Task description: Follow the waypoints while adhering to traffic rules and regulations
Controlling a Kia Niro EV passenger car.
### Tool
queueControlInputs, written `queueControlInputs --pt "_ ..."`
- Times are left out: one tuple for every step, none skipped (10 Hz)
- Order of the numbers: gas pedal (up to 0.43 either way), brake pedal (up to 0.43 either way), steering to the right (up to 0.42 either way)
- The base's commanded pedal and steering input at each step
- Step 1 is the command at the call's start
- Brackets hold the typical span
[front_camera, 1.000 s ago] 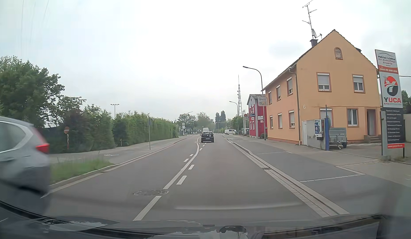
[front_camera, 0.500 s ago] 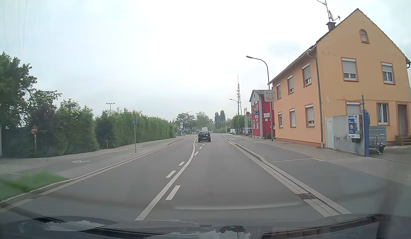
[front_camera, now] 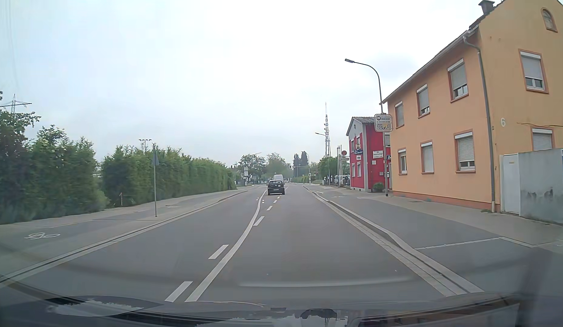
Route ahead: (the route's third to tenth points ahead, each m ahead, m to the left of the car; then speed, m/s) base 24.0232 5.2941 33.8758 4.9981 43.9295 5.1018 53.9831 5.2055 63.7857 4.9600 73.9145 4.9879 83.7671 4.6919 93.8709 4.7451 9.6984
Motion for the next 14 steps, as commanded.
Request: queueControlInputs --pt "0.098 0.000 -0.004" --pt "0.087 0.000 -0.007" --pt "0.087 0.000 -0.009" --pt "0.087 0.000 -0.010" --pt "0.087 0.000 -0.011" --pt "0.087 0.000 -0.013" --pt "0.087 0.000 -0.016" --pt "0.087 0.000 -0.019" --pt "0.087 0.000 -0.019" --pt "0.087 0.000 -0.019" --pt "0.087 0.000 -0.020" --pt "0.087 0.000 -0.020" --pt "0.087 0.000 -0.020" --pt "0.087 0.000 -0.020"
